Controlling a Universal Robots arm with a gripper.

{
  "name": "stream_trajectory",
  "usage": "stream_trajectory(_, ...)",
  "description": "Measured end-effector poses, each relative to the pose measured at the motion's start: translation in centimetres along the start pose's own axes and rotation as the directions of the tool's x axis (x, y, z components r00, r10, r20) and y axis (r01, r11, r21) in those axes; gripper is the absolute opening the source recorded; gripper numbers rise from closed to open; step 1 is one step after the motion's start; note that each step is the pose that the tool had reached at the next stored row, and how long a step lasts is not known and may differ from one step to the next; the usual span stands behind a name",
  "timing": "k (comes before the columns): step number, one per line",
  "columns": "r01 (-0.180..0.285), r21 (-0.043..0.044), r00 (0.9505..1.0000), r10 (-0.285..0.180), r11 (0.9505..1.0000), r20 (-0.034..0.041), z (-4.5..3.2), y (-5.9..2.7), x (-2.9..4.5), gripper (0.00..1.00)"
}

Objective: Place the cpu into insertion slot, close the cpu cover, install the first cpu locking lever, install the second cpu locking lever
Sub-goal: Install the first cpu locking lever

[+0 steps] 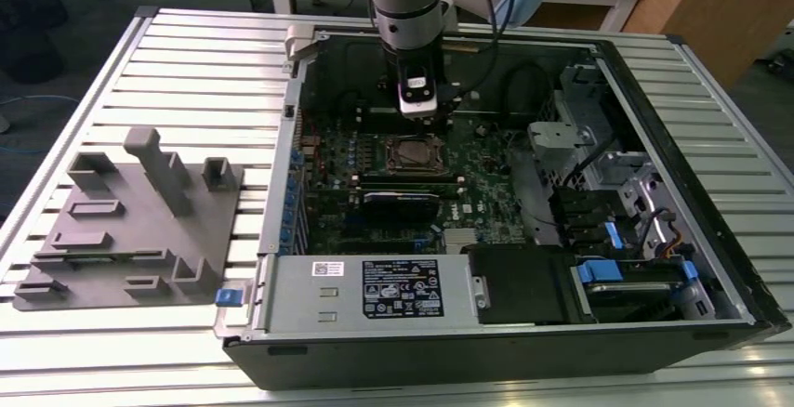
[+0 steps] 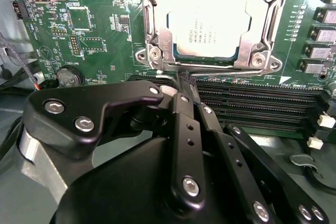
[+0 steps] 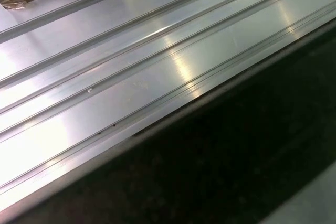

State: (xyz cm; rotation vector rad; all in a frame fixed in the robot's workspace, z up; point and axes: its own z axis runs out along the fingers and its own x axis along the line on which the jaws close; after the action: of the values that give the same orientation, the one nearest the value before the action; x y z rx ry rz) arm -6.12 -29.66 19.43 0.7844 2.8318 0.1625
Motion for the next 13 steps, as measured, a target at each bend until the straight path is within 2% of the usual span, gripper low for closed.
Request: stream_trajectory(13, 0.0, 0.0, 1.0, 0.0, 1.0, 0.0, 0.04, -0.01, 0.01, 0.11)
